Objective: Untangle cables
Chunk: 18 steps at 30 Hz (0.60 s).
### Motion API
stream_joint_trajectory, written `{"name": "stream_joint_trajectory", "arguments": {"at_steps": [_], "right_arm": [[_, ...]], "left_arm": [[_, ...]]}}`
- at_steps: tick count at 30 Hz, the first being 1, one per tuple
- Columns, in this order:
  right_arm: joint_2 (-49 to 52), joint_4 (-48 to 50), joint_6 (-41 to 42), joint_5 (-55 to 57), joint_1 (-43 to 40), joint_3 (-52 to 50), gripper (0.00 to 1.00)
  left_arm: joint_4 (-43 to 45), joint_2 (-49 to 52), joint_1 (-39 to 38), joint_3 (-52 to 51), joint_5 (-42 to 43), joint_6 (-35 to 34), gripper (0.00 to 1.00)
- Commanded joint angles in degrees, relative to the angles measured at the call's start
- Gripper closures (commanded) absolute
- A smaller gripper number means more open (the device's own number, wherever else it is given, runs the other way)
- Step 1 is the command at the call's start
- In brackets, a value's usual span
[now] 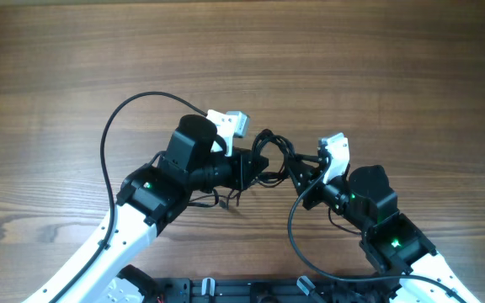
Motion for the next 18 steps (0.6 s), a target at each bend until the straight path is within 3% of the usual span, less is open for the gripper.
{"name": "stream_joint_trajectory", "arguments": {"at_steps": [1, 4, 7, 8, 18], "right_arm": [[0.20, 0.68, 0.63, -1.51, -0.24, 1.22, 0.95], [-1.75, 0.33, 6.56, -2.49, -0.24, 1.22, 0.96], [-6.60, -1.40, 8.85, -9.35, -0.24, 1.22, 0.95], [-8.79, -2.08, 10.80, -11.13, -0.24, 1.22, 0.96], [-15.65, -2.97, 21.88, 0.92, -0.24, 1.18, 0.96]], "left_arm": [[0.90, 0.31, -0.15, 0.42, 0.26, -2.43, 0.96], [-0.09, 0.33, -0.09, 0.42, -9.22, -7.15, 0.96], [-0.35, 0.33, 0.98, 0.42, -25.70, -18.93, 0.96], [-0.11, 0.33, 1.79, 0.42, -27.67, -21.31, 0.96], [-2.10, 0.37, 2.49, 0.42, -26.67, -24.70, 0.96]]}}
